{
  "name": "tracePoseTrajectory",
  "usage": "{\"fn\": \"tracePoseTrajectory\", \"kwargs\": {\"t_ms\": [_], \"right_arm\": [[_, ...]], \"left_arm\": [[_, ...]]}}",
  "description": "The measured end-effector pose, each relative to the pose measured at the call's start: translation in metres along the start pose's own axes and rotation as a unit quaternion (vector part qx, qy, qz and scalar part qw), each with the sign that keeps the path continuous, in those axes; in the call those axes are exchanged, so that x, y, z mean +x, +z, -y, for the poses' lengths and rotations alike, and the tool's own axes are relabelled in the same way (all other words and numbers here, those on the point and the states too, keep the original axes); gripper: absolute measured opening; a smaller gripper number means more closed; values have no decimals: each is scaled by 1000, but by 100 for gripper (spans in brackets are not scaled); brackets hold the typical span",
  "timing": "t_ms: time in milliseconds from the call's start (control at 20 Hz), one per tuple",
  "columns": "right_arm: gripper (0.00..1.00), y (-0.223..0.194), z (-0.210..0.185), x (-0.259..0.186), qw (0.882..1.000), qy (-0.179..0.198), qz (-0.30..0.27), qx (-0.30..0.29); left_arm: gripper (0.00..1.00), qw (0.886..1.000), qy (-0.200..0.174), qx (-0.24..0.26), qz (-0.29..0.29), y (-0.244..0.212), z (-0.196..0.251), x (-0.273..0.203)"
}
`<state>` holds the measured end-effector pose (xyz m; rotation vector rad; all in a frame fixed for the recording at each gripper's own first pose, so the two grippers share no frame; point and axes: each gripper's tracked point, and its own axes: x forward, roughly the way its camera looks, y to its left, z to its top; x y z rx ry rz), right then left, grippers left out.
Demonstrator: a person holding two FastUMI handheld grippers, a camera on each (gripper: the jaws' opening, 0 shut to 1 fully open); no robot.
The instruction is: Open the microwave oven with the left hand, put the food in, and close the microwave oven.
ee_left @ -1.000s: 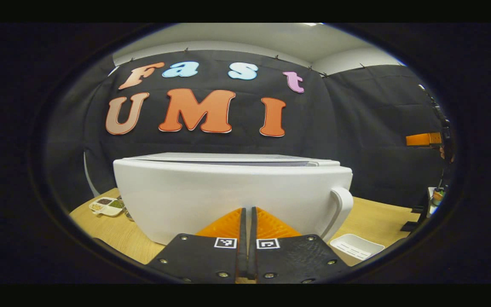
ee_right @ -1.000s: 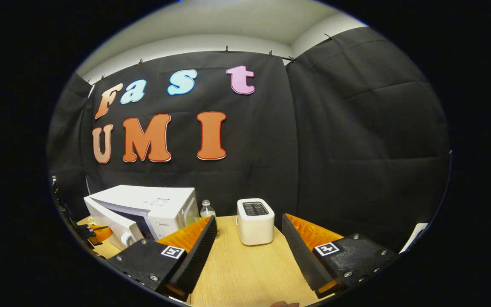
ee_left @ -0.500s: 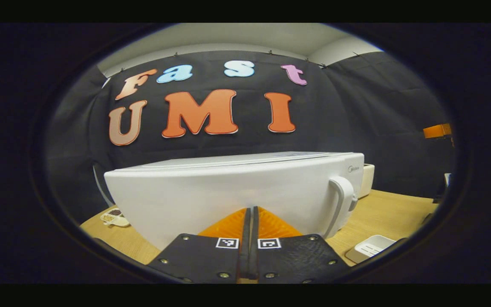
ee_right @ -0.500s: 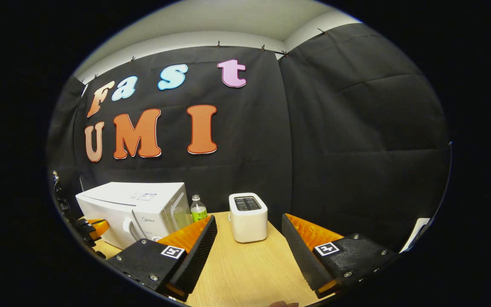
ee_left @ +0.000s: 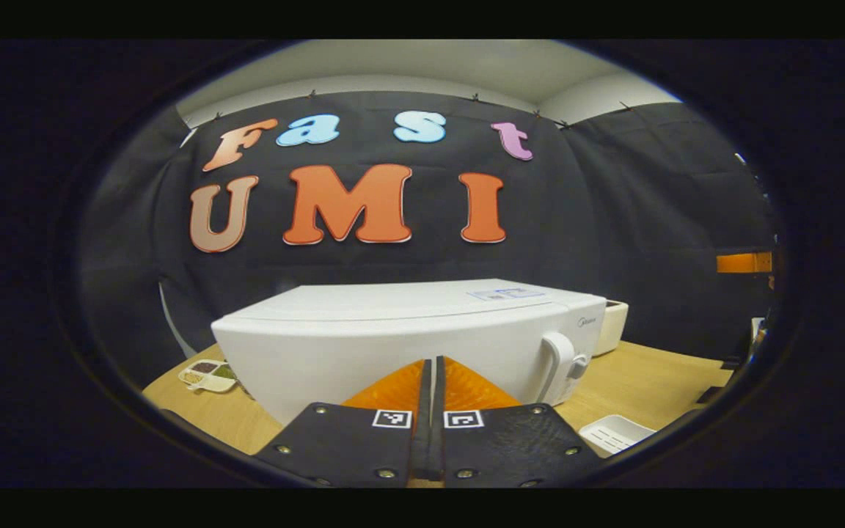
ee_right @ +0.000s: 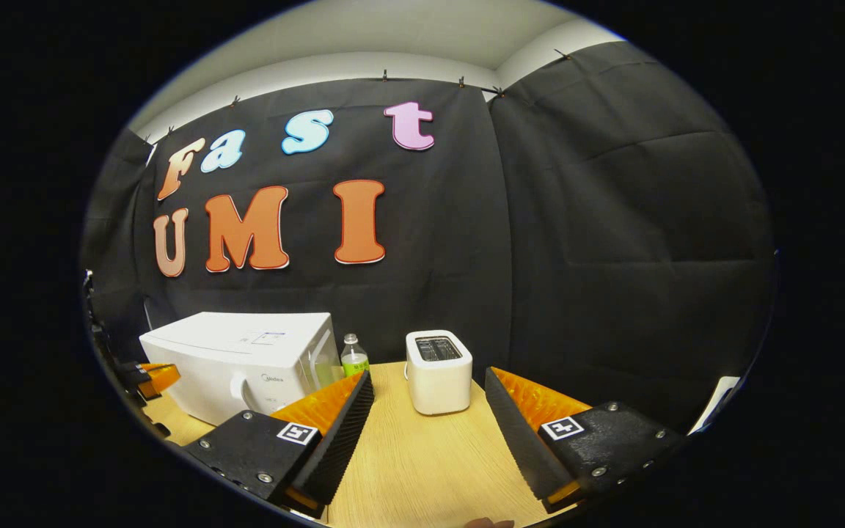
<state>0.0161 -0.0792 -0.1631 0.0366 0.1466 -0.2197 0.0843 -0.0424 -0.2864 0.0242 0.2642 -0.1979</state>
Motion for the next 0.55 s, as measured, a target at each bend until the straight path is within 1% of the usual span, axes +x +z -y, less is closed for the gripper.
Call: {"fn": "tracePoseTrajectory", "kwargs": {"t_ms": [100, 200, 350, 400, 500, 550], "right_arm": [[95, 9, -8, -7, 1000, 8, 1, 3], [95, 19, -17, -12, 1000, 14, 6, 3], [95, 32, -32, -22, 1000, 26, 8, 3], [95, 37, -37, -24, 999, 31, 9, 3], [95, 46, -49, -28, 999, 41, 13, 3], [95, 50, -54, -30, 999, 44, 13, 4]], "left_arm": [[1, 1000, -3, -19, 3, 29, -7, -22], [1, 1000, 5, -22, 11, 60, -24, -44], [67, 999, 25, -15, 32, 106, -51, -72], [69, 999, 31, -23, 35, 115, -60, -82], [85, 998, 44, -38, 38, 134, -77, -99], [90, 997, 53, -32, 41, 143, -87, -107]]}}
